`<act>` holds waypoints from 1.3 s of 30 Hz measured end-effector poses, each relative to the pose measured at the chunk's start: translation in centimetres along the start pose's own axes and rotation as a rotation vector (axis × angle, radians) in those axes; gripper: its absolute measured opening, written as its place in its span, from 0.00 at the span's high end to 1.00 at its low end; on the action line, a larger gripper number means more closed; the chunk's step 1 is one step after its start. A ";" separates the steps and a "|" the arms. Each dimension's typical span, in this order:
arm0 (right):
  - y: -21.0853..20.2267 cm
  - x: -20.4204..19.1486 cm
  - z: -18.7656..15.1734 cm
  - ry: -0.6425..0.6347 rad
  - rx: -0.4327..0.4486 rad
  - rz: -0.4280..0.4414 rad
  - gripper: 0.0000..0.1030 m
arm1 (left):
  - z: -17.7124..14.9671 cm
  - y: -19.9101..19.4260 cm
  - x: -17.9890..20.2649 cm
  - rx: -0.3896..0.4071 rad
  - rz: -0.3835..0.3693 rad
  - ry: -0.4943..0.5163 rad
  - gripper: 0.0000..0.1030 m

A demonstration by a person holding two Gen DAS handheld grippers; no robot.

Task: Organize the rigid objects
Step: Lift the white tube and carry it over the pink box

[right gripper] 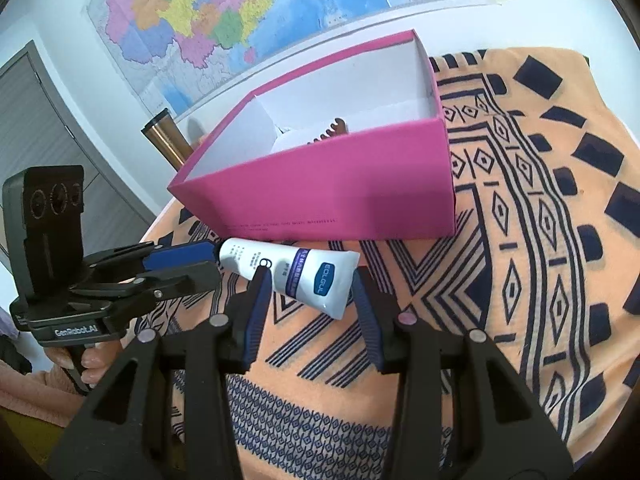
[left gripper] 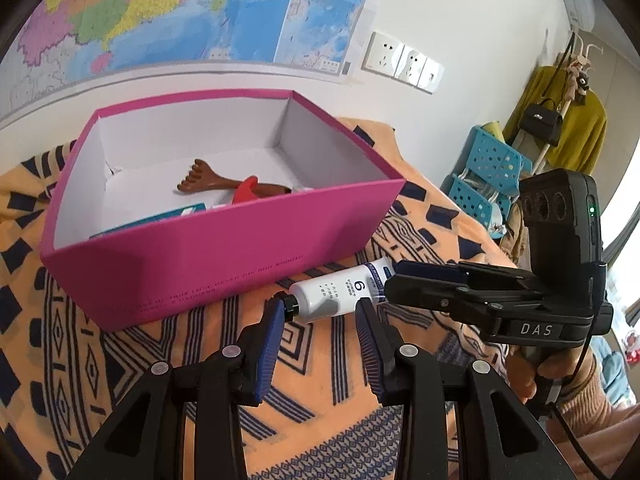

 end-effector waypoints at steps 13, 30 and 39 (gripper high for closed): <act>-0.9 0.0 2.2 -0.037 0.042 -0.026 0.56 | 1.7 -0.8 0.7 0.052 -0.008 0.009 0.65; -1.5 0.9 6.7 -0.090 0.115 -0.055 0.56 | 5.1 -0.7 1.0 0.113 0.010 0.019 0.65; -0.9 1.7 8.0 -0.100 0.125 -0.063 0.56 | 6.4 0.4 0.4 0.111 0.018 0.000 0.65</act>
Point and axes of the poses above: each gripper's, at about its wrist camera, not at the fingertips, and y roughly the way its jaws point, x to its right, z to its top, the point moved 6 cm from there along y, roughly the way its jaws point, and after that the axes turned 13 degrees about -y, right-handed, at the moved point
